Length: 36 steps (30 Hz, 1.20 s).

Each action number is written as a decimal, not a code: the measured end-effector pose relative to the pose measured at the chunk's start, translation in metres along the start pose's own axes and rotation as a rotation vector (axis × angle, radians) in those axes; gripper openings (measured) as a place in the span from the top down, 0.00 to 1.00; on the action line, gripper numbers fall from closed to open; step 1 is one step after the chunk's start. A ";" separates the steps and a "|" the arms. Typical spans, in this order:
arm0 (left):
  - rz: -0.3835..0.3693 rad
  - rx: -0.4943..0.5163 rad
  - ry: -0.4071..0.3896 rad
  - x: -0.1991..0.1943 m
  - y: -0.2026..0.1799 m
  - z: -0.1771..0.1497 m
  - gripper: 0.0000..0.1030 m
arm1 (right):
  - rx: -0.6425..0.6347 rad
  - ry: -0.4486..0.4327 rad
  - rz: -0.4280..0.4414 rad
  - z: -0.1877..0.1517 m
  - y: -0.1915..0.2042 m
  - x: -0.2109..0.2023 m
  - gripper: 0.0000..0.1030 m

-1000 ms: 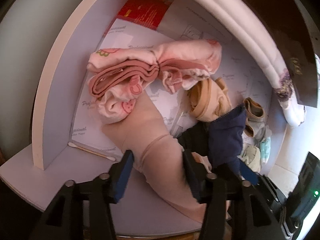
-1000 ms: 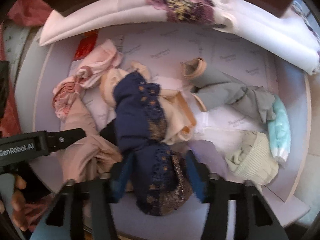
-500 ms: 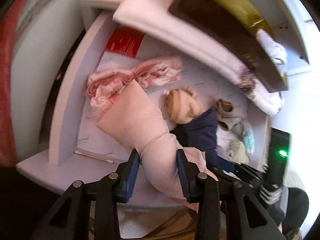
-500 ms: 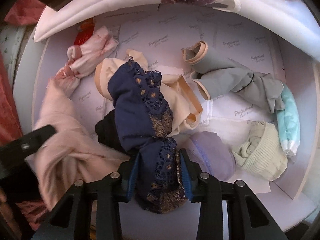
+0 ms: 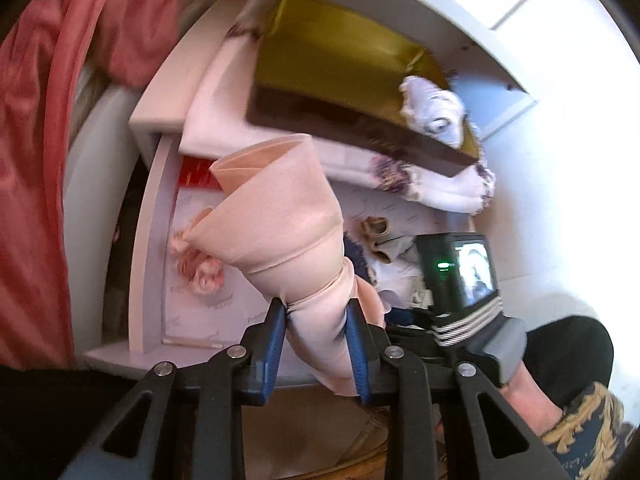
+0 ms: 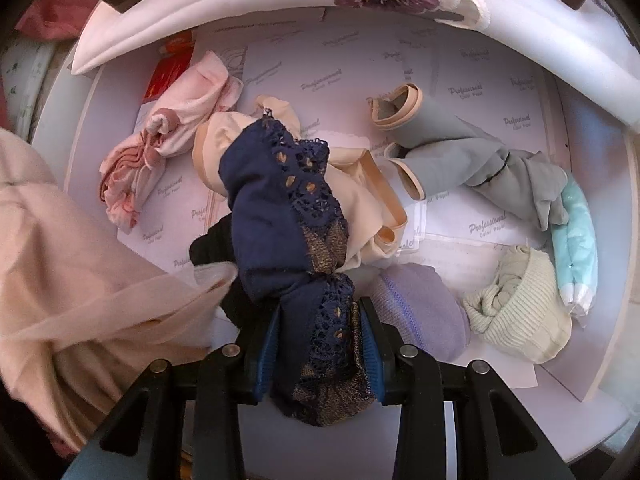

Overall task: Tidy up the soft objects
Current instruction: 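Lower the pink stocking into the gold tray with the left tool while the right tool holds the navy garment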

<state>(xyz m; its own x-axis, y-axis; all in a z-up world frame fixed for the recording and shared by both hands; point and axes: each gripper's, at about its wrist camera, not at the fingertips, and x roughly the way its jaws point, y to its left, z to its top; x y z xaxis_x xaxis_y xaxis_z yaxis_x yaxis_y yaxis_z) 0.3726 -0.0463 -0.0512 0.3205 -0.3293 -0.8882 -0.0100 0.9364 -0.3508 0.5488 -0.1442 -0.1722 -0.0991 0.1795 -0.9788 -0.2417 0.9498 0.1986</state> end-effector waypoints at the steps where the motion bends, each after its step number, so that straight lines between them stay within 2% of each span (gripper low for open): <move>1: 0.000 0.025 -0.009 -0.004 -0.004 0.003 0.73 | 0.006 0.001 0.005 0.000 0.000 0.000 0.63; 7: -0.004 0.073 -0.030 -0.014 -0.009 0.017 0.75 | 0.062 0.003 0.054 0.002 -0.013 0.000 0.63; 15: -0.038 0.119 -0.088 -0.042 -0.020 0.046 0.75 | 0.017 0.002 0.012 0.001 -0.009 -0.003 0.63; 21: -0.078 0.132 -0.130 -0.063 -0.033 0.094 0.75 | -0.009 0.002 -0.007 0.001 -0.007 -0.001 0.63; 24: -0.103 0.126 -0.118 -0.065 -0.038 0.129 0.75 | -0.015 0.004 -0.012 -0.001 -0.003 -0.001 0.63; 28: -0.024 0.192 -0.096 -0.045 -0.047 0.172 0.75 | -0.017 0.003 -0.017 -0.002 0.003 -0.001 0.63; 32: 0.083 0.267 -0.077 -0.014 -0.053 0.195 0.75 | -0.032 0.002 -0.029 -0.001 0.010 0.002 0.63; 36: 0.127 0.258 -0.082 0.012 -0.048 0.210 0.75 | -0.052 0.005 -0.047 -0.002 0.017 0.005 0.63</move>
<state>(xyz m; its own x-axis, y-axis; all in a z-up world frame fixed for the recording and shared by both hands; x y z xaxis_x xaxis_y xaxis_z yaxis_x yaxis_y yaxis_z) 0.5758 -0.0700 0.0176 0.4079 -0.2066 -0.8893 0.1827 0.9728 -0.1422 0.5417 -0.1274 -0.1735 -0.0908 0.1337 -0.9869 -0.2960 0.9426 0.1549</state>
